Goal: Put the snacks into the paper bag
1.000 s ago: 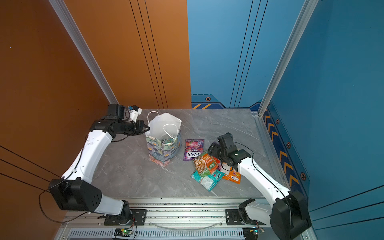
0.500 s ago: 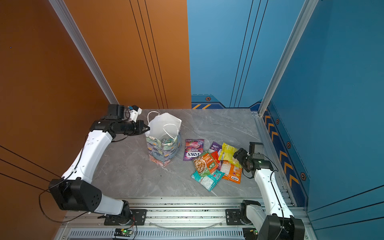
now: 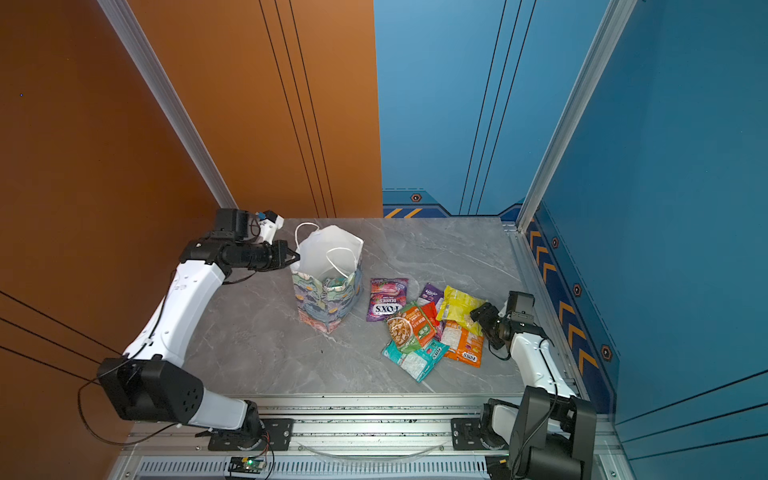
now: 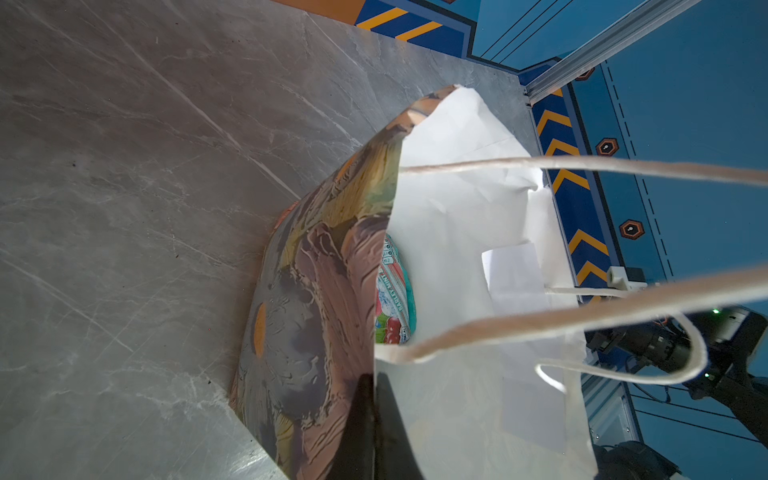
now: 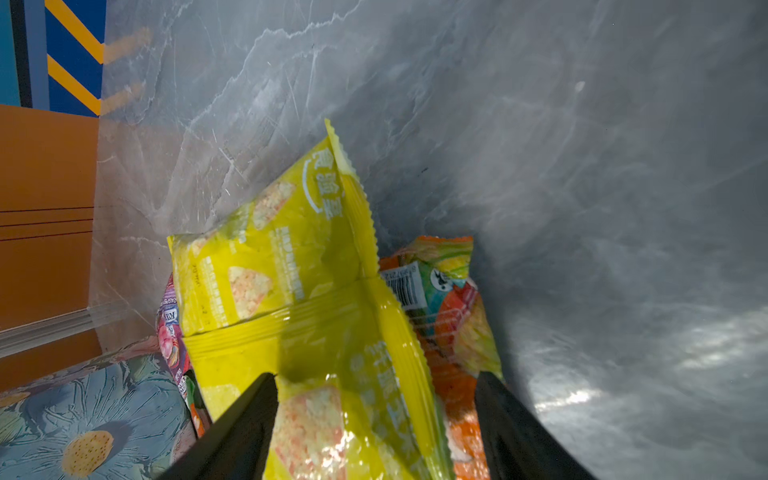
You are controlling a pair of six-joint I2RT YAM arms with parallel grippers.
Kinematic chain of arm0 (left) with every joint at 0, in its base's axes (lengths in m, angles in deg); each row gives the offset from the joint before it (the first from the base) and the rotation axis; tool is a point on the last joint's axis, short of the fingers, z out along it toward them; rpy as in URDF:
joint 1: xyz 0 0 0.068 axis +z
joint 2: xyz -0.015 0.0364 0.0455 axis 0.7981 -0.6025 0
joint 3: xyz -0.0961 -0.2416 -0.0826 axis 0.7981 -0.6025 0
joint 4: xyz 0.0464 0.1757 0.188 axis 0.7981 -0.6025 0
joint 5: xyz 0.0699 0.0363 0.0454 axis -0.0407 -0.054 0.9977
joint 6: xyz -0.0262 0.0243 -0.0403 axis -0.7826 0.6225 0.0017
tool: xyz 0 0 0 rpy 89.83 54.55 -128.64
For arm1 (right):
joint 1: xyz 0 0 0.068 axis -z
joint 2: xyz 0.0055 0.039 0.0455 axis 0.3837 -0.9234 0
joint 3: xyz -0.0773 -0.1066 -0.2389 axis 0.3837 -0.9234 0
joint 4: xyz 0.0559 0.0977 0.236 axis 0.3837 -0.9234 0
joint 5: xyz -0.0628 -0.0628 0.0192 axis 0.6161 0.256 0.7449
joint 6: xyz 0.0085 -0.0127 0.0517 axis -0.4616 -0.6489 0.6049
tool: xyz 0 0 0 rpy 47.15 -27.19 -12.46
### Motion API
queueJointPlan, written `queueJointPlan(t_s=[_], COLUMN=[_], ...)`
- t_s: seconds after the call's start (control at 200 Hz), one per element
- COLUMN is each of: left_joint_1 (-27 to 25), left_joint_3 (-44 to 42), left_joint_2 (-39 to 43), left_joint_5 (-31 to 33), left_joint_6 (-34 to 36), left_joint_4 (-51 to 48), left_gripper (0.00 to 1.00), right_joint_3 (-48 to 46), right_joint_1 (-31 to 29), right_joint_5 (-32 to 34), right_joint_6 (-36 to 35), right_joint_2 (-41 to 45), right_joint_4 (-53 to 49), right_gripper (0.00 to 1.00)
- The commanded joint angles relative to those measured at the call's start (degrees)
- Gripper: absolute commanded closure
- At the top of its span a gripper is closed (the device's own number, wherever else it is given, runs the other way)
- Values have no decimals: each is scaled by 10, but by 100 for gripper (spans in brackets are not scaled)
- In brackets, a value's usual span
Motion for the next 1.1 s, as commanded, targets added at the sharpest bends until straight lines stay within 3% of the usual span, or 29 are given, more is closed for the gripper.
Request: queueJointPlan(t_s=[0.0,0.27,0.931,1.011,1.096], left_joint_1=[3,2,2,2,2], left_joint_3=[-3,-1,-2,-2,-1], left_joint_2=[4,2,3,2,1], left_joint_5=[-8,-9,-9,-10,-9], left_joint_6=[-2,-5,-4,-4,-4], left_joint_4=[6,6,6,6,6], left_gripper=[100,100,100,100,100], right_joint_3=[-12,-16,-16,-13,-15], right_joint_1=[4,4,1,-3,-9], right_joint_5=[-44,-76,-95,-96,-86], right_joint_6=[-16,-25,-5,1,12], right_joint_2=[-8,-7,-47,-48,-35], right_joint_4=[57,92,140,139,141], right_gripper=[24,31,94,93,85])
